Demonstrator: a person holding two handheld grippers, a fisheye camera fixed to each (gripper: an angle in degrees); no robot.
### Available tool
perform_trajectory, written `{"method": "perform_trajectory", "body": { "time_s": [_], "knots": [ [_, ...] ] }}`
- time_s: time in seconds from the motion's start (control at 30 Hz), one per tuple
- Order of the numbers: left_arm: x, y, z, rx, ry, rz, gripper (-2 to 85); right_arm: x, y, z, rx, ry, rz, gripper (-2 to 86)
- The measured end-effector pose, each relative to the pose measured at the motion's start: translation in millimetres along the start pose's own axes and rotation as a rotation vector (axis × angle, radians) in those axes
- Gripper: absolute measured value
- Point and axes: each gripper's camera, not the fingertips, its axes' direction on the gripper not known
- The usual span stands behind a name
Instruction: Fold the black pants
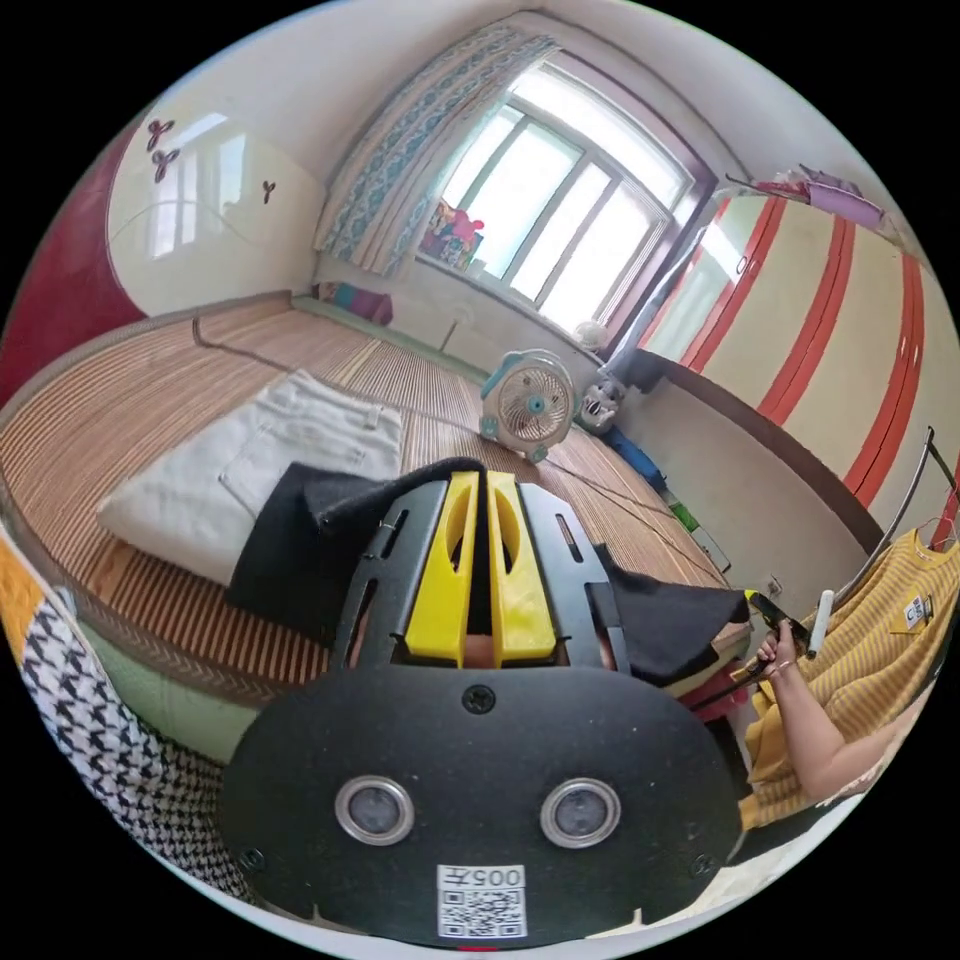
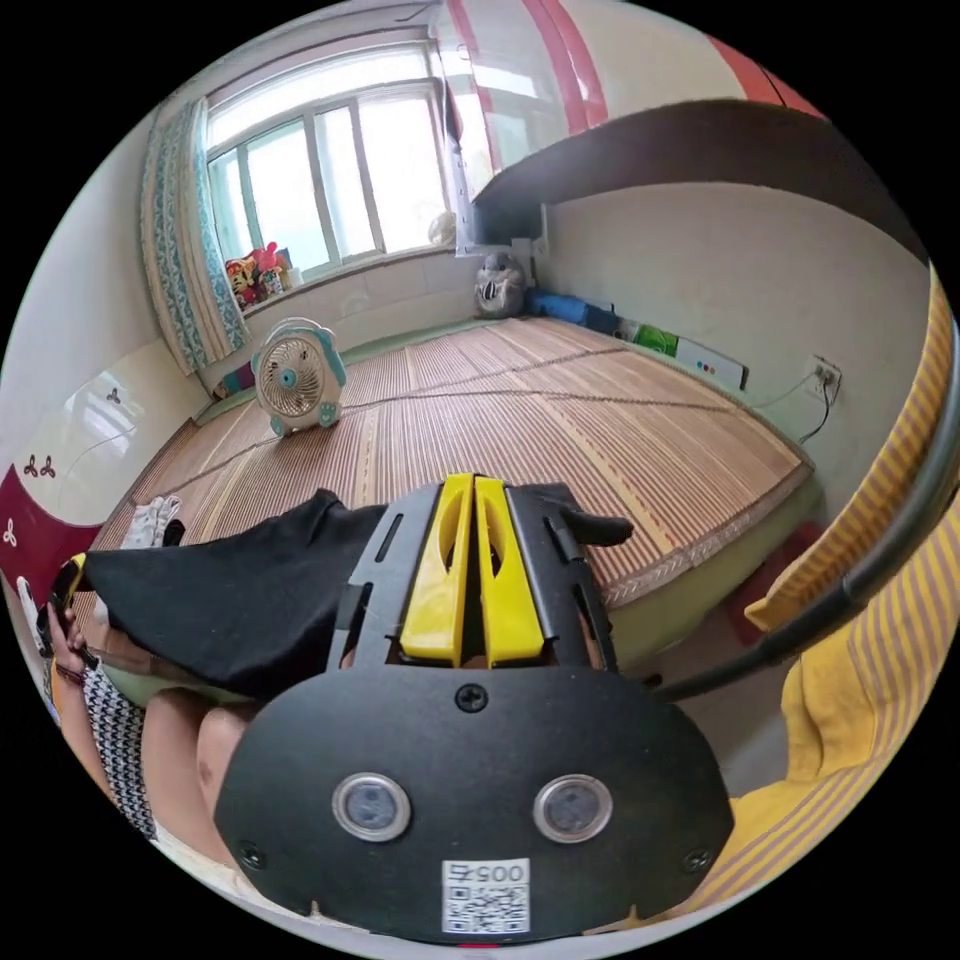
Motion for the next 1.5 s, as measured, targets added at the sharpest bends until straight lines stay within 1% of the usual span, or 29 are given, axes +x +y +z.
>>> {"method": "perform_trajectory", "body": {
  "time_s": [0.07,0.13,0.17,0.2,0.23,0.27,0.33,0.37,0.4,0.43,0.5,0.57,0.63,0.73,0.83,0.93,1.03,1.1,1.17,1.23,1.33,1.5],
  "knots": [
    [7,-23,14,0.022,-0.028,0.035,1.0,-8,-31,8,0.040,0.004,0.001,-1.5],
    [11,-52,35,0.030,-0.047,0.048,1.3,-23,-91,40,0.057,0.006,-0.010,-1.5],
    [16,-75,54,0.038,-0.063,0.061,1.6,-29,-107,50,0.080,0.027,-0.011,-1.4],
    [23,-101,78,0.038,-0.101,0.092,1.9,-40,-143,68,0.150,0.103,-0.016,-1.3],
    [26,-113,92,0.028,-0.124,0.107,2.2,-51,-182,93,0.149,0.130,-0.032,-1.2],
    [29,-134,122,-0.024,-0.165,0.113,2.9,-56,-200,108,0.126,0.130,-0.032,-1.1],
    [31,-153,159,-0.102,-0.233,0.061,4.4,-66,-244,167,-0.064,0.118,0.042,-0.9],
    [36,-155,173,-0.111,-0.284,0.061,4.8,-70,-245,173,-0.074,0.101,0.051,-0.9],
    [40,-149,179,-0.103,-0.338,0.063,5.7,-81,-235,177,-0.053,0.058,0.047,-0.9],
    [41,-145,181,-0.104,-0.355,0.063,6.4,-93,-212,177,-0.037,0.009,0.015,-0.8],
    [39,-115,183,-0.152,-0.347,0.098,8.6,-111,-165,178,-0.068,-0.030,-0.075,-0.6],
    [29,-89,179,-0.205,-0.340,0.097,8.3,-116,-106,174,-0.106,-0.038,-0.147,0.0],
    [17,-65,167,-0.244,-0.320,0.090,8.0,-102,-33,163,-0.155,-0.072,-0.180,0.9],
    [4,-33,140,-0.302,-0.307,0.107,7.9,-70,27,154,-0.249,-0.037,-0.167,2.5],
    [-1,-13,104,-0.310,-0.333,0.132,8.5,-33,51,148,-0.327,0.042,-0.136,3.7],
    [-12,6,68,-0.303,-0.326,0.092,9.3,7,59,135,-0.346,0.089,-0.055,4.5],
    [-32,26,41,-0.302,-0.307,0.002,10.1,45,68,124,-0.353,0.106,0.052,4.7],
    [-48,41,28,-0.295,-0.229,-0.074,11.5,63,75,119,-0.358,0.112,0.103,4.8],
    [-54,51,26,-0.305,-0.154,-0.093,15.0,78,80,116,-0.371,0.116,0.133,5.2],
    [-55,58,27,-0.316,-0.101,-0.071,16.5,95,83,114,-0.370,0.123,0.160,6.1],
    [-60,62,36,-0.349,-0.081,-0.096,16.8,116,82,117,-0.365,0.130,0.206,7.0],
    [-69,57,55,-0.336,-0.074,-0.143,16.0,148,79,143,-0.385,0.100,0.284,7.8]
  ]
}}
